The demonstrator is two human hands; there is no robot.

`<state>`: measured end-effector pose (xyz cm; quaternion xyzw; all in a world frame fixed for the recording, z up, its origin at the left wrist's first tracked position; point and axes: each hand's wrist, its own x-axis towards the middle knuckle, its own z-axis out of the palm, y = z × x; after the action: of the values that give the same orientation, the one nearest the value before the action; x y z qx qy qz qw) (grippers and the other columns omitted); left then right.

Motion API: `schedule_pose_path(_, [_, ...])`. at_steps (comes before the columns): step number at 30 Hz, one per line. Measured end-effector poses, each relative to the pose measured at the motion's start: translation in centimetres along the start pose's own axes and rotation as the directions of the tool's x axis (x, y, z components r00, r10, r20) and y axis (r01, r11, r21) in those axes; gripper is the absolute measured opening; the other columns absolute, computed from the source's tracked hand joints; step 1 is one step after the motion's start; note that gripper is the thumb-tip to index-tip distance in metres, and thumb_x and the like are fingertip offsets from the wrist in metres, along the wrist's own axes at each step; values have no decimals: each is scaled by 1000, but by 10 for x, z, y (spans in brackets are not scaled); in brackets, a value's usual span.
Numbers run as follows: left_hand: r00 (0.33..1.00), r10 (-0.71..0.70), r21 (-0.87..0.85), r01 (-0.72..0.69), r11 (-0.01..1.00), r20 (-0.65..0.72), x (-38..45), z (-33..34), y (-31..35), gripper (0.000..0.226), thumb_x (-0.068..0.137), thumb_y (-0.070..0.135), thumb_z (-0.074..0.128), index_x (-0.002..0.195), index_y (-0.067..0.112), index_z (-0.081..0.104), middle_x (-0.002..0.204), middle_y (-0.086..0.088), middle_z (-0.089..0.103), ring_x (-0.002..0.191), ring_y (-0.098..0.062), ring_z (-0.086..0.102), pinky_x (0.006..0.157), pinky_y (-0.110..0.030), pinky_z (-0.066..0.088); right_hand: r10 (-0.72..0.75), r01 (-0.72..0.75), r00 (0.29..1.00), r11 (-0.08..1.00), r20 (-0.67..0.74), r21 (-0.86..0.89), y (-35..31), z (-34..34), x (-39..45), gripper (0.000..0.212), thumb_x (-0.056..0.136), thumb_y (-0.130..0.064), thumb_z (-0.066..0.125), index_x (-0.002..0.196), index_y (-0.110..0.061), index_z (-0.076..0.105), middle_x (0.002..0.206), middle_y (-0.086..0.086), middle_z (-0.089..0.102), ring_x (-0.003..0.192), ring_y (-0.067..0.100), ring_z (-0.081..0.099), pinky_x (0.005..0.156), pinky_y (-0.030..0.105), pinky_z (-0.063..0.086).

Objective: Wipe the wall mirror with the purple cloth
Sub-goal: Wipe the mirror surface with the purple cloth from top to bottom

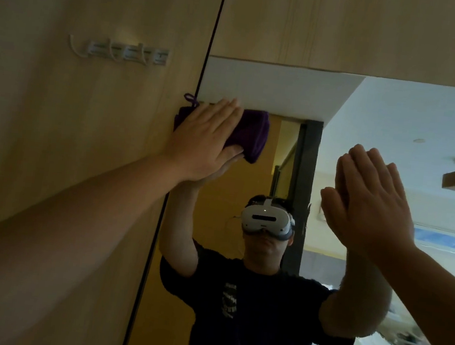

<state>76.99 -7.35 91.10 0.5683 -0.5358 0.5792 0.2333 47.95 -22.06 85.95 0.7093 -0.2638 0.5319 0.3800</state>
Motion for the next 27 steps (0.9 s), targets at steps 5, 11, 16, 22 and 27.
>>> schedule_pose_path(5, [1000, 11, -4, -11, 1000, -15, -64, 19, 18, 80, 101, 63, 19, 158, 8, 14, 165, -9, 12, 153, -23, 8, 124, -47, 12, -8, 8, 1000, 1000, -7, 22, 0, -2, 0, 70, 98, -55, 26, 150, -9, 33, 160, 16, 27, 151, 33, 14, 122, 54, 14])
schedule_pose_path(11, [997, 47, -26, -49, 998, -63, -164, 43, 60, 73, 103, 55, 29, 154, 3, 25, 162, -12, 25, 151, -29, 20, 118, -54, 27, -21, 21, 1000, 999, -2, 48, -1, -3, 0, 66, 97, -54, 28, 147, -10, 36, 157, 16, 30, 150, 35, 18, 120, 57, 17])
schedule_pose_path(16, [995, 62, 12, -61, 998, -79, -203, 50, 78, 65, 105, 49, 33, 151, 4, 30, 160, -14, 30, 149, -31, 26, 116, -53, 29, -25, 23, 1000, 995, 17, 97, -2, -8, 0, 63, 98, -54, 25, 145, -15, 39, 157, 16, 30, 149, 36, 17, 120, 57, 16])
schedule_pose_path(22, [982, 98, -15, -102, 995, -163, -195, 48, 75, 60, 90, 38, 58, 138, 6, 44, 137, -11, 52, 125, -30, 50, 101, -48, 42, 43, -42, 999, 998, -22, 40, 31, -26, -7, 60, 97, -47, 34, 146, -13, 36, 159, 20, 24, 150, 37, 14, 120, 59, 11])
schedule_pose_path(27, [957, 72, -37, -85, 996, -282, -132, 31, 61, 51, 93, 40, 59, 129, 5, 54, 116, -10, 59, 104, -28, 56, 88, -42, 47, 108, -107, 991, 994, 78, -18, 48, -26, -9, 61, 97, -53, 18, 142, -17, 37, 151, 17, 29, 142, 39, 25, 116, 62, 20])
